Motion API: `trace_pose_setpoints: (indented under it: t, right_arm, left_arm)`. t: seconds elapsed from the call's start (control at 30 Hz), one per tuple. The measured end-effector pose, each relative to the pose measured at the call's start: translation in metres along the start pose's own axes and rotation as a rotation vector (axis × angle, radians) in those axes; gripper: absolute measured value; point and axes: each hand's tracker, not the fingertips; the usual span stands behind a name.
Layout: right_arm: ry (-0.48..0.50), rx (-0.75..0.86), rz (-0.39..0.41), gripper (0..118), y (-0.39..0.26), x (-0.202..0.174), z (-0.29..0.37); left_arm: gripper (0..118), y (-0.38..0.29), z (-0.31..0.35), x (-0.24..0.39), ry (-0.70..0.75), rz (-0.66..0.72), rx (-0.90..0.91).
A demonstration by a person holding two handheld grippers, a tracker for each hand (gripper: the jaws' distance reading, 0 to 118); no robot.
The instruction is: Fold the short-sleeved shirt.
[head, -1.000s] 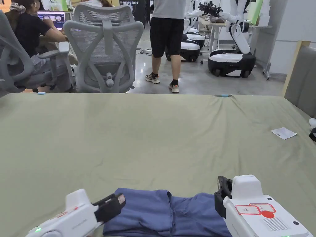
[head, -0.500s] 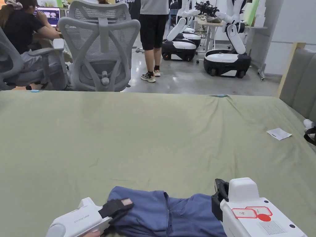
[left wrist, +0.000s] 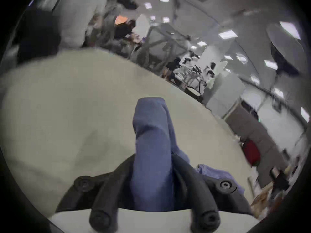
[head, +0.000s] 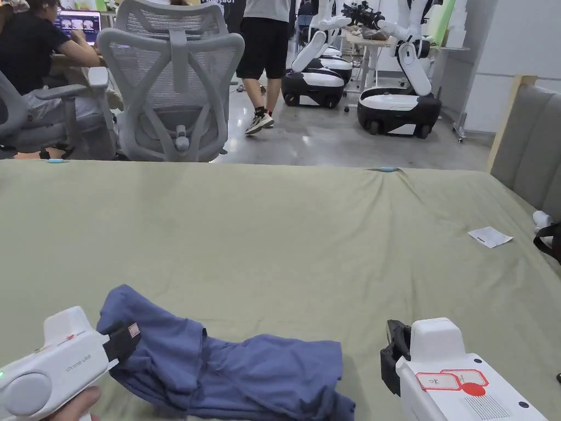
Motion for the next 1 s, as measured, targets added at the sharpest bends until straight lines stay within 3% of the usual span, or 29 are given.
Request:
trace_pose_setpoints:
  t: [0.2,0.33,0.5,0.57,0.63,0.67,0.7,0.83,0.9,0.97,1.0]
  right_arm:
    - [-0.013,0.002,0.001,0,-0.002,0.013,0.009]
    - [-0.051,0.005,0.005,0,-0.005,0.030,0.018]
    - [-0.093,0.006,-0.007,0,-0.012,0.051,0.026]
    - [-0.102,0.006,-0.010,0,-0.013,0.057,0.028]
    - [-0.107,0.010,-0.020,0,-0.015,0.062,0.030]
    - [-0.109,0.011,-0.022,0,-0.015,0.064,0.030]
    - [-0.109,0.010,-0.027,0,-0.015,0.065,0.029]
    - [-0.087,0.009,-0.052,0,-0.015,0.064,0.026]
    - [-0.064,0.003,-0.064,0,-0.014,0.060,0.024]
    - [-0.051,-0.002,-0.066,0,-0.013,0.056,0.021]
    - [-0.041,-0.010,-0.065,0,-0.012,0.054,0.020]
  left_arm:
    - [13,-0.022,-0.002,0.126,-0.069,-0.334,0.003]
    - [13,-0.073,-0.031,0.210,-0.082,-0.594,-0.109]
    - [18,-0.145,-0.064,0.261,-0.067,-0.865,-0.200]
    - [28,-0.147,-0.064,0.258,-0.119,-0.806,-0.183]
    - [76,-0.127,-0.055,0.250,-0.192,-0.664,-0.189]
    - [96,-0.115,-0.049,0.246,-0.243,-0.600,-0.180]
    - [106,-0.098,-0.040,0.241,-0.277,-0.539,-0.167]
    - [104,-0.054,-0.029,0.200,-0.304,-0.250,-0.134]
    - [100,-0.048,-0.041,0.183,-0.258,-0.188,-0.197]
    - [80,-0.054,-0.054,0.178,-0.248,-0.176,-0.297]
    - [54,-0.059,-0.058,0.178,-0.291,-0.171,-0.325]
